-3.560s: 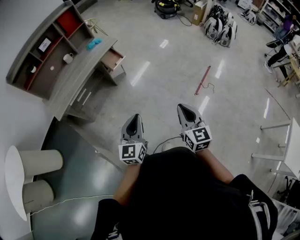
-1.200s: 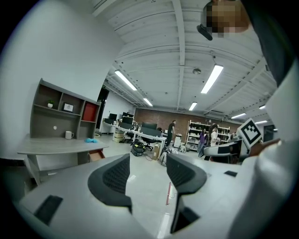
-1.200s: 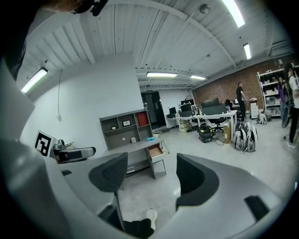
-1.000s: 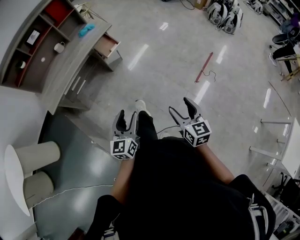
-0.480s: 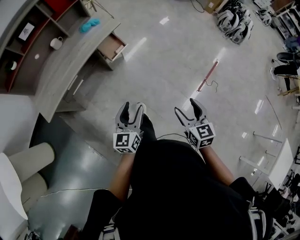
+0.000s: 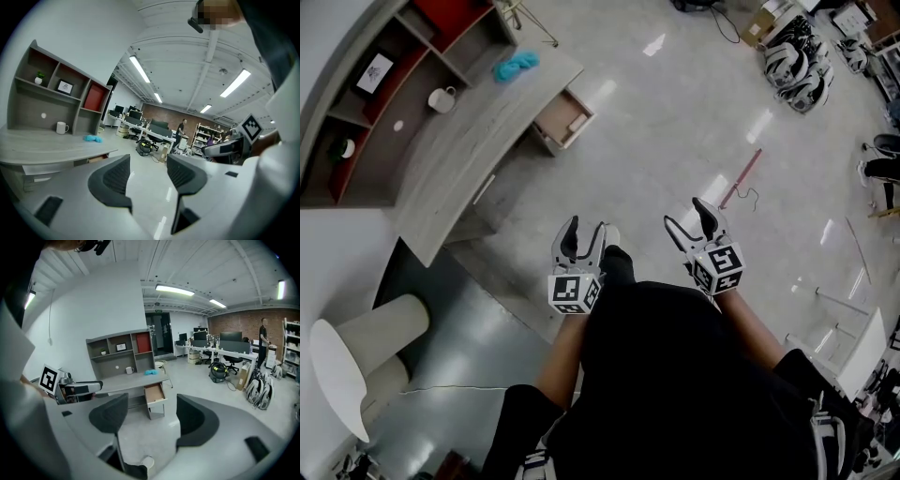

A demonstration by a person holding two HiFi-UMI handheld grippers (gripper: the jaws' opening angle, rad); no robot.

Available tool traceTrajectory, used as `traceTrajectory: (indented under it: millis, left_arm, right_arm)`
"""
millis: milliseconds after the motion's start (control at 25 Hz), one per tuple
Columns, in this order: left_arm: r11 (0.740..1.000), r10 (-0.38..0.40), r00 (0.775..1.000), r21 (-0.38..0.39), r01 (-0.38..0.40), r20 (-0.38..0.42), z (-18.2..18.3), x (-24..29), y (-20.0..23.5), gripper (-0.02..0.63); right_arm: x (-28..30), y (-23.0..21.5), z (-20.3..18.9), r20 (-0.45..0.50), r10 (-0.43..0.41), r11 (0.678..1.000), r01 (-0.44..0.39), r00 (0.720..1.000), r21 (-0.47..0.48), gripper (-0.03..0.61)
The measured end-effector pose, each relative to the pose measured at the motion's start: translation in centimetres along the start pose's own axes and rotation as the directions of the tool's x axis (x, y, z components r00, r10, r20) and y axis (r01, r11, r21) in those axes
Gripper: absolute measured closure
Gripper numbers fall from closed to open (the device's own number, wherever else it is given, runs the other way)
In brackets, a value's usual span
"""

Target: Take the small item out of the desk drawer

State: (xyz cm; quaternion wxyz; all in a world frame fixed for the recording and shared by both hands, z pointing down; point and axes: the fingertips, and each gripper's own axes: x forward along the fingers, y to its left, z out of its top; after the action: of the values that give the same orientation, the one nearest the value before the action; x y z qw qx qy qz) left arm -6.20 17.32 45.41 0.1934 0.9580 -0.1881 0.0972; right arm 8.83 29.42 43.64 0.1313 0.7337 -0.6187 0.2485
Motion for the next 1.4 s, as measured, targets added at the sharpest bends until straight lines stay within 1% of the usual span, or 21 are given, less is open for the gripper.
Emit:
traceTrajectory:
  millis: [80,160,280,480,600,680,720,800,840,880,960,1080,1160,1280,1320,1400]
  left_arm:
    - [1.000,0.007,1.000,0.008,-0.007,-0.004,0.9,1.4,1.4,0.383]
    - [1.000,0.016,1.000,0.012,-0.016,0.008,2.3,2.7,2.6,0.383]
    - [1.000,0.017,1.000,0.001,-0.017,0.023,3.8,4.2,4.2,0.383]
    - [1.000,0.021,0.999,-0.012,-0.021,0.031,5.4,6.2,7.4,0.383]
    - [0.998,0.045,0.998,-0.037,-0.043,0.038,5.8,6.3,9.6,0.383]
    - [0.997,0.056,0.998,-0.053,-0.054,0.032,5.7,6.8,10.8,0.383]
    - [0.996,0.061,0.998,-0.072,-0.058,0.031,5.8,7.1,11.4,0.383]
    - [0.989,0.070,0.996,-0.136,-0.063,0.048,6.7,7.6,12.3,0.383]
    - [0.987,0.072,0.996,-0.150,-0.062,0.061,7.3,7.7,12.5,0.383]
    - [0.988,0.072,0.995,-0.141,-0.062,0.072,7.8,7.8,12.5,0.383]
    - [0.993,0.076,0.993,-0.099,-0.067,0.086,8.5,7.6,12.3,0.383]
    - [0.992,0.096,0.990,-0.090,-0.087,0.099,8.6,6.9,12.4,0.383]
    - [0.989,0.121,0.988,-0.101,-0.112,0.096,8.1,6.2,12.8,0.383]
    - [0.975,0.180,0.979,-0.146,-0.165,0.094,7.5,5.3,14.1,0.383]
    - [0.969,0.204,0.974,-0.158,-0.187,0.095,7.4,5.0,14.6,0.383]
    - [0.956,0.256,0.962,-0.173,-0.237,0.097,7.5,4.5,15.4,0.383]
  right_arm:
    - [1.8,-0.2,1.1,-0.009,-0.001,1.000,0.001,1.000,-0.013,0.268]
    - [3.6,-0.5,2.1,-0.020,0.009,1.000,-0.009,1.000,-0.020,0.268]
    - [6.0,-0.5,3.5,-0.037,0.022,0.999,-0.023,0.999,-0.030,0.268]
    - [9.9,-0.8,5.7,-0.069,0.035,0.999,-0.037,0.997,-0.029,0.268]
    - [11.8,-0.7,6.6,-0.085,0.043,0.998,-0.048,0.995,-0.049,0.268]
    - [12.9,-0.6,7.0,-0.087,0.049,0.998,-0.053,0.995,-0.037,0.268]
    - [13.3,-0.4,7.1,-0.088,0.055,0.998,-0.057,0.995,-0.021,0.268]
    - [14.0,0.1,7.0,-0.097,0.072,0.997,-0.072,0.993,0.003,0.268]
    - [14.3,0.3,6.9,-0.106,0.080,0.997,-0.080,0.991,0.007,0.268]
    - [14.5,0.6,6.6,-0.116,0.088,0.996,-0.088,0.989,0.007,0.268]
    - [14.9,0.7,6.2,-0.134,0.105,0.995,-0.104,0.986,0.010,0.268]
    - [15.9,0.8,6.6,-0.136,0.136,0.991,-0.135,0.981,0.014,0.268]
    - [16.7,1.2,7.0,-0.137,0.160,0.987,-0.163,0.978,-0.012,0.268]
    - [18.0,2.2,8.1,-0.143,0.194,0.967,-0.213,0.971,-0.138,0.268]
    - [18.5,2.3,8.7,-0.139,0.208,0.960,-0.229,0.968,-0.163,0.268]
    - [19.7,2.2,9.8,-0.133,0.236,0.953,-0.256,0.963,-0.162,0.268]
